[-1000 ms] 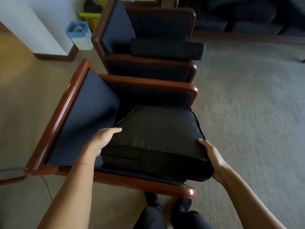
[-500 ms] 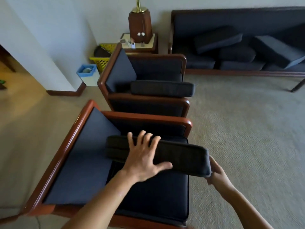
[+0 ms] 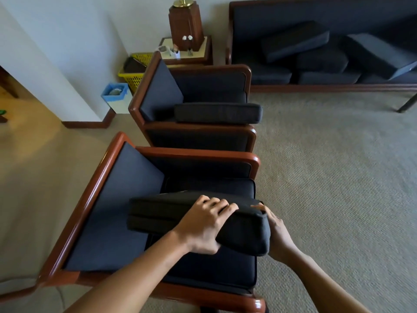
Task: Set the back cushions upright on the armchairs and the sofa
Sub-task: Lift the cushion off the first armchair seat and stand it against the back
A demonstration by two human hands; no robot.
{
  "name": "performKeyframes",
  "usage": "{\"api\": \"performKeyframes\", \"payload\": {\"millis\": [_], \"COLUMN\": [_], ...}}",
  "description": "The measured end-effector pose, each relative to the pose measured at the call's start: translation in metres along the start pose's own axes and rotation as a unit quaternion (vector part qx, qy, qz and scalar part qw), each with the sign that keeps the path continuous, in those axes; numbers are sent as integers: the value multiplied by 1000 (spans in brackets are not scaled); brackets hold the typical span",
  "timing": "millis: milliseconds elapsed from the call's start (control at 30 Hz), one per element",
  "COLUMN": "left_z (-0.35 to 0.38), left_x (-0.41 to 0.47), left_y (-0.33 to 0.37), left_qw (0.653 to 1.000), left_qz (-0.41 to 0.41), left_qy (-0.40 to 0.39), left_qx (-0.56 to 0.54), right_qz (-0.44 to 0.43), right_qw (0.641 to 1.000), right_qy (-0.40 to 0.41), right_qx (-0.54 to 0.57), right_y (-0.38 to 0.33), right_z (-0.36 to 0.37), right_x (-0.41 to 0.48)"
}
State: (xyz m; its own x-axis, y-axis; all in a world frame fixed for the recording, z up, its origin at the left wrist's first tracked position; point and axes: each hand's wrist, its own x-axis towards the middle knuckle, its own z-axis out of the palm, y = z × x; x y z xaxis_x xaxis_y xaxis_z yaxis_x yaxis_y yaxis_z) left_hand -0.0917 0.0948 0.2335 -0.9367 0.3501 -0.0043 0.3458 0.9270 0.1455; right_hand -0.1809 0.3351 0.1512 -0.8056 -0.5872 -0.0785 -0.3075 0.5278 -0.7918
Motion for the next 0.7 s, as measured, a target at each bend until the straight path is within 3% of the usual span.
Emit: {"api": "performKeyframes", "payload": {"millis": [133,233,367,567,633,700], "left_z": [-40,-61,-54,48,83,102], "left_x": [-5,-18,-54,-112,-122,-129], "left_y": [-27,-51,-77,-79,-75,-77], "left_qw": [991,966,907,811,774,716], "left_qz": [-20,-52,-161,-382,-418,-423], "left_qy": [82,153,175,196,199,191], "left_qx": [-102,-203,-348,-398,-432,-521], "right_qz": [-54,-121,-162,-117,-106,-106], "right_qw": [998,992,982,958,952,944], "right_qy": [15,35,10,-116,-130,-126], "right_qx": [-33,-31,-98,-233,-257,-285], "right_y": [-39,-75,-119,-135,-127,-115], "right_z": [-16,-30,-33,44,82,115], "right_x": [8,17,31,52,49,43]}}
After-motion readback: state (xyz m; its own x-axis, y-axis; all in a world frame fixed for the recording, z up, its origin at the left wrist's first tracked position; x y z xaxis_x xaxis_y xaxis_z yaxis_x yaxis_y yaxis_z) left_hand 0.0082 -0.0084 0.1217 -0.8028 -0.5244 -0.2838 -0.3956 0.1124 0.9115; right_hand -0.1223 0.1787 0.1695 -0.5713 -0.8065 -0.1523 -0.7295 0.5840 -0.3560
